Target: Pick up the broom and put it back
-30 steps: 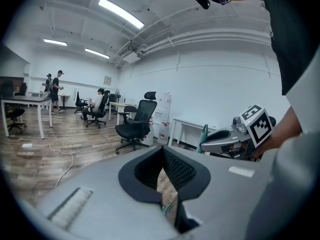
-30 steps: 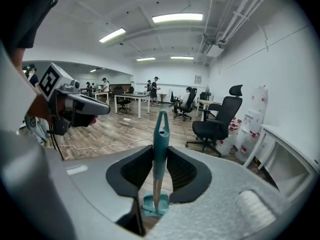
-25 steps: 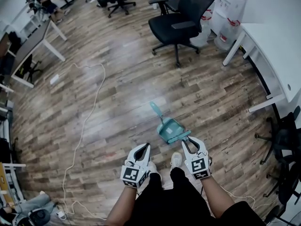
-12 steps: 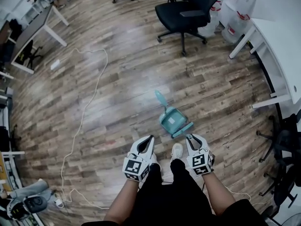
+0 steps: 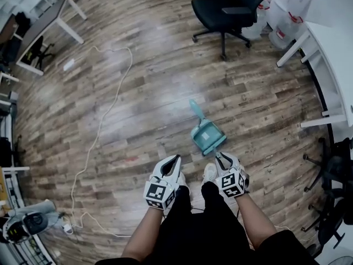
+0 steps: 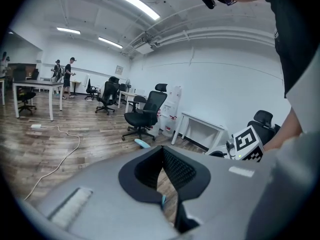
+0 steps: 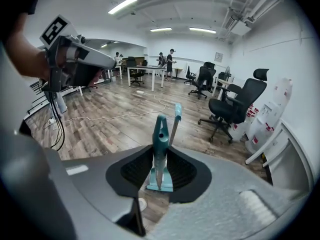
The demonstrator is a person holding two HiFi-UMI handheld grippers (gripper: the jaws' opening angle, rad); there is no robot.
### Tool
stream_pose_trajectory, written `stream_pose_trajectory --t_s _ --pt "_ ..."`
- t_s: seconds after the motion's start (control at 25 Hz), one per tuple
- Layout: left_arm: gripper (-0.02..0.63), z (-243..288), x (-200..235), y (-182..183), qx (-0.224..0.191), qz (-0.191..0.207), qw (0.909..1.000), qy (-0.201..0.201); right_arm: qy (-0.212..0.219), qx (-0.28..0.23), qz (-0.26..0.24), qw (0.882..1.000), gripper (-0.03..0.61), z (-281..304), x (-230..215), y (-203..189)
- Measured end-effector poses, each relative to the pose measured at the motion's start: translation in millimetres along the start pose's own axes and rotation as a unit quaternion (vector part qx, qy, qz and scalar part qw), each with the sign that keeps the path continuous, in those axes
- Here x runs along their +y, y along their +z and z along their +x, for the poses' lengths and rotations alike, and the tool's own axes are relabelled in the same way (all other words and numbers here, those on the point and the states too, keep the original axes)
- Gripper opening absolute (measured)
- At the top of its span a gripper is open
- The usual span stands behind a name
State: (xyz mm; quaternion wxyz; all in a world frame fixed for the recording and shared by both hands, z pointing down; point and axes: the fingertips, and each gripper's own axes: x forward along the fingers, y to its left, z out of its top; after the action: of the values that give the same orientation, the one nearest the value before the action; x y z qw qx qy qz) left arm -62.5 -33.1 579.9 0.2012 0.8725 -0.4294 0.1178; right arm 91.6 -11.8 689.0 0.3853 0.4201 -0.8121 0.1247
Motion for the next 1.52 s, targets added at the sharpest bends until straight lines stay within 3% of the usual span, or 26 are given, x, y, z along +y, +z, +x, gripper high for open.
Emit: stream_pose_trajectory --t_s 0.24,1.52 --pt "0.018 -7 7 -2 -0.002 -0.005 0.9999 0.014 0.01 -0.005 -0.013 1.0 0.091 22 5 17" --pt "0.018 -27 43 -11 0.015 -0.014 0.998 0.059 -0.043 -0.04 0.014 0.998 0.092 115 -68 102"
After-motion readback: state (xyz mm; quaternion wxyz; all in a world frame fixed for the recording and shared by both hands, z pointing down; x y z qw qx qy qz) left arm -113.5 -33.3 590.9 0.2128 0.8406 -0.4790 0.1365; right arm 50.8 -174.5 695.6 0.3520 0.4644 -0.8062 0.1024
